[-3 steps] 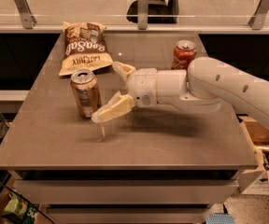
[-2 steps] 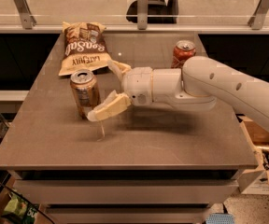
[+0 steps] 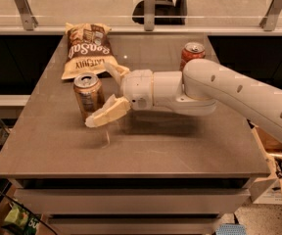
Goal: Knock orange can over
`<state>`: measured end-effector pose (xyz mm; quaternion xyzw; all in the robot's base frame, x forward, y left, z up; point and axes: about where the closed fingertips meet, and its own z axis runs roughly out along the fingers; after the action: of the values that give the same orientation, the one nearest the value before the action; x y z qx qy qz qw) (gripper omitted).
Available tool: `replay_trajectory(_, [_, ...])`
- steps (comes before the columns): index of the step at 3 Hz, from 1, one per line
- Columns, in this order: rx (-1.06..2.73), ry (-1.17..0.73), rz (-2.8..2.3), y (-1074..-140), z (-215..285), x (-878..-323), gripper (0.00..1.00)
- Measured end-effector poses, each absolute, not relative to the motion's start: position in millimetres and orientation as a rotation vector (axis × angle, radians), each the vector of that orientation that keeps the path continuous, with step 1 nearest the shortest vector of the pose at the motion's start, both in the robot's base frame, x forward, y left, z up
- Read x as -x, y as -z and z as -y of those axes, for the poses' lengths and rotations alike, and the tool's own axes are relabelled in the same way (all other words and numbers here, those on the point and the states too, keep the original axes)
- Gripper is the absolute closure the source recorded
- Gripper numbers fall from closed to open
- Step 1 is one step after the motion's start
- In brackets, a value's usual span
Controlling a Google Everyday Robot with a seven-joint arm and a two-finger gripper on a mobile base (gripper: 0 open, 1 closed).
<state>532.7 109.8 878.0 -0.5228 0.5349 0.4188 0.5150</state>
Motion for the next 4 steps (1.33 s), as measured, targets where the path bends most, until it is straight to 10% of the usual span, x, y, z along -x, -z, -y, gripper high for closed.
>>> replay_trajectory(2, [1.28,-1.053,-1.27,-870.7,-125.5,-528.4,0.0])
replay_trajectory(4, [1.286,-1.057,-1.264,-872.2,-129.9,-526.0,0.41])
